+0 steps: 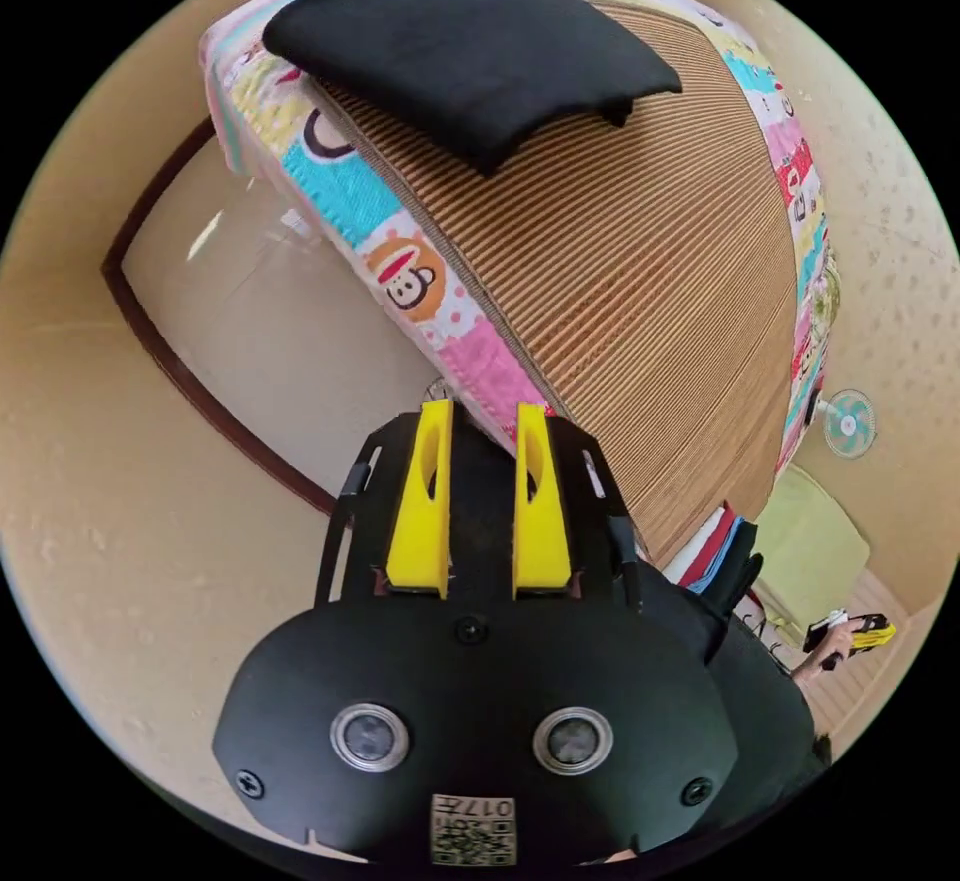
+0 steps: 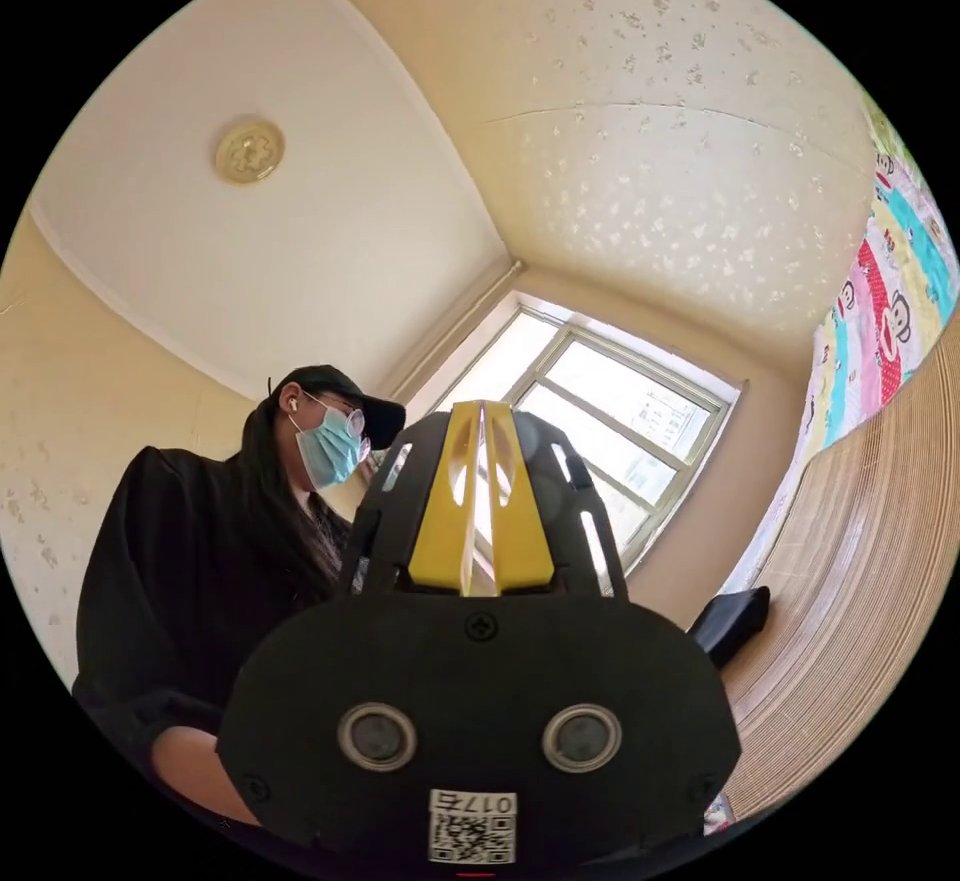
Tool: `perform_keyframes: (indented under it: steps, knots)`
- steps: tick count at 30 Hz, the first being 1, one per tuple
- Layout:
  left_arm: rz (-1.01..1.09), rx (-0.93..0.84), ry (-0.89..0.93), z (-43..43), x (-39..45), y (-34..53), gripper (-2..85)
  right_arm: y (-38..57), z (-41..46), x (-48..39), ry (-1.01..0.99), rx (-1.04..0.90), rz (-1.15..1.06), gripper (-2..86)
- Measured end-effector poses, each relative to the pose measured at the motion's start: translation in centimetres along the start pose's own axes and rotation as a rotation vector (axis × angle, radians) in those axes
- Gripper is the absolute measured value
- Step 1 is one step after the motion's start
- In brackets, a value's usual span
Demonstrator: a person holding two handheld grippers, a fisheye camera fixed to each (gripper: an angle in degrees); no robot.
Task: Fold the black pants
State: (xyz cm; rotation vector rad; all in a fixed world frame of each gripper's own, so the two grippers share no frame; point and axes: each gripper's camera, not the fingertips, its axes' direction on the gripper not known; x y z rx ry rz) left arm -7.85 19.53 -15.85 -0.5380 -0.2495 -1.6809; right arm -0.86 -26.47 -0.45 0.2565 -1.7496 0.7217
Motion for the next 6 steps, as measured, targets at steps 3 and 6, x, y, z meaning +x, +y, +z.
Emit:
perform_keyframes:
  steps: [3, 6]
  knots:
    - [0.089, 0.043, -0.083, -5.2, -0.2, -6.4, 12.4, 2.4, 1.4, 0.8, 0.089, -0.092, 0.095, 0.2]
    - [0.174, 0.069, -0.084, -9.3, -0.1, -12.3, 13.0, 4.2, 1.4, -0.4, 0.187, -0.149, 0.131, 0.2]
